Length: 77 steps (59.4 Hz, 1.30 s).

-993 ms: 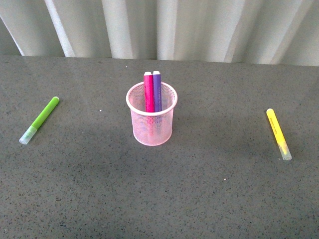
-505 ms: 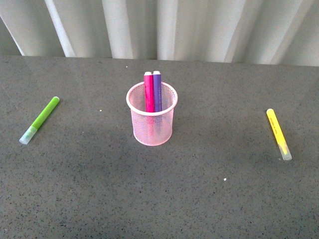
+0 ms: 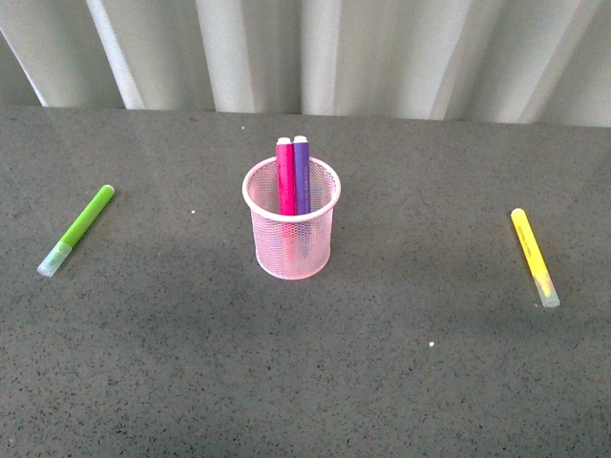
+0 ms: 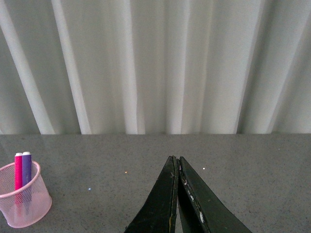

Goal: Insert purple and pink pens into pink cup

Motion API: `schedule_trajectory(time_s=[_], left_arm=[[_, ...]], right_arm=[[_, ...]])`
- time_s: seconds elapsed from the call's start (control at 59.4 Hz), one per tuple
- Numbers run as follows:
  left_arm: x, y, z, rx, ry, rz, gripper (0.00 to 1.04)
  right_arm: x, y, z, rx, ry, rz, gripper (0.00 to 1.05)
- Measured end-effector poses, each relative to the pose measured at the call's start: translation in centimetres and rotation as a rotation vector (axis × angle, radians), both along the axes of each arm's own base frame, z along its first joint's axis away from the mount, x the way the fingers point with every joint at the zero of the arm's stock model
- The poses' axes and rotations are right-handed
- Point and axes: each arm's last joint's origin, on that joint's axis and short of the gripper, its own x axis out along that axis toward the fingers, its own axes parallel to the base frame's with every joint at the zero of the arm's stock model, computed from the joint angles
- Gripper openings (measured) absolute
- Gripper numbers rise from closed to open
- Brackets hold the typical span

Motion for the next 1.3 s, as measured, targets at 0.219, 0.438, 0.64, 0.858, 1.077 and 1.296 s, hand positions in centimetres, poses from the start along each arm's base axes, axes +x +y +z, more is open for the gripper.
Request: schedule_trajectory(time_s=[0.219, 0.438, 0.64, 0.858, 1.077, 1.296], left_arm=[[0.0, 0.0, 0.0, 0.0, 0.0, 0.0, 0.98], [0.0, 0.0, 0.0, 0.0, 0.0, 0.0, 0.98], [0.0, 0.0, 0.0, 0.0, 0.0, 0.0, 0.98], [0.0, 0.0, 0.0, 0.0, 0.0, 0.0, 0.98], [0.0, 0.0, 0.0, 0.0, 0.0, 0.0, 0.98], [0.0, 0.0, 0.0, 0.0, 0.0, 0.0, 0.98]], right_arm=[[0.0, 0.0, 0.0, 0.0, 0.0, 0.0, 0.21], [0.0, 0.0, 0.0, 0.0, 0.0, 0.0, 0.65], [0.0, 0.0, 0.0, 0.0, 0.0, 0.0, 0.99], [0.0, 0.0, 0.0, 0.0, 0.0, 0.0, 0.98], [0.0, 0.0, 0.0, 0.0, 0.0, 0.0, 0.98], [0.0, 0.0, 0.0, 0.0, 0.0, 0.0, 0.98]])
